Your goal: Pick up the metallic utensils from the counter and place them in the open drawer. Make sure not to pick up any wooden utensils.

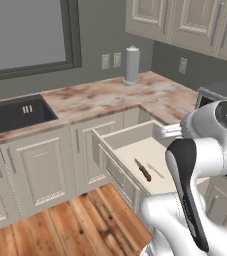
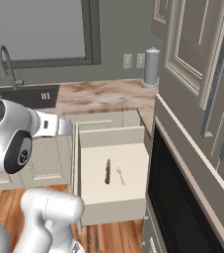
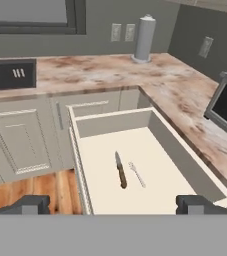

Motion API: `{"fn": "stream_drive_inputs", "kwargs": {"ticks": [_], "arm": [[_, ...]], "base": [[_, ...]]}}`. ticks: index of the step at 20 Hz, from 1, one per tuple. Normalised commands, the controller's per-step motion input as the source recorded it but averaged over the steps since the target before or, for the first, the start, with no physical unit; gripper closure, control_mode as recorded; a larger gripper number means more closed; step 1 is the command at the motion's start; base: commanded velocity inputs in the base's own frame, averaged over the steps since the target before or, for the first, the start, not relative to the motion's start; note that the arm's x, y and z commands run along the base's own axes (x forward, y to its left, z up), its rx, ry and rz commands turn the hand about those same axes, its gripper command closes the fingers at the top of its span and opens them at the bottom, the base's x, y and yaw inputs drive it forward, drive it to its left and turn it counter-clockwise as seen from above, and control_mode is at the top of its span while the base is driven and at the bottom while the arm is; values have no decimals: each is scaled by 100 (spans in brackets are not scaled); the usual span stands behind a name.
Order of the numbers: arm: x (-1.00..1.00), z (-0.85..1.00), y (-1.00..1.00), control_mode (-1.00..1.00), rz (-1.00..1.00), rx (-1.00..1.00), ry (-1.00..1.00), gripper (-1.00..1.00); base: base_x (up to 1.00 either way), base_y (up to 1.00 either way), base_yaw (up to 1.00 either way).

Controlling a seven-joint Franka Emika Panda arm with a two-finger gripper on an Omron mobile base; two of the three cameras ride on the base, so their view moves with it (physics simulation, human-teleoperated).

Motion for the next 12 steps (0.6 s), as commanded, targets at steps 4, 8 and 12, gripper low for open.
{"fn": "stream_drive_inputs", "kwargs": {"ticks": [4, 8, 12], "arm": [[0, 3, -9, -100, 0, 0, 7, -100], [0, 0, 0, -100, 0, 0, 0, -100], [0, 0, 0, -100, 0, 0, 0, -100]], "base": [[0, 0, 0], [0, 0, 0], [0, 0, 0]]}}
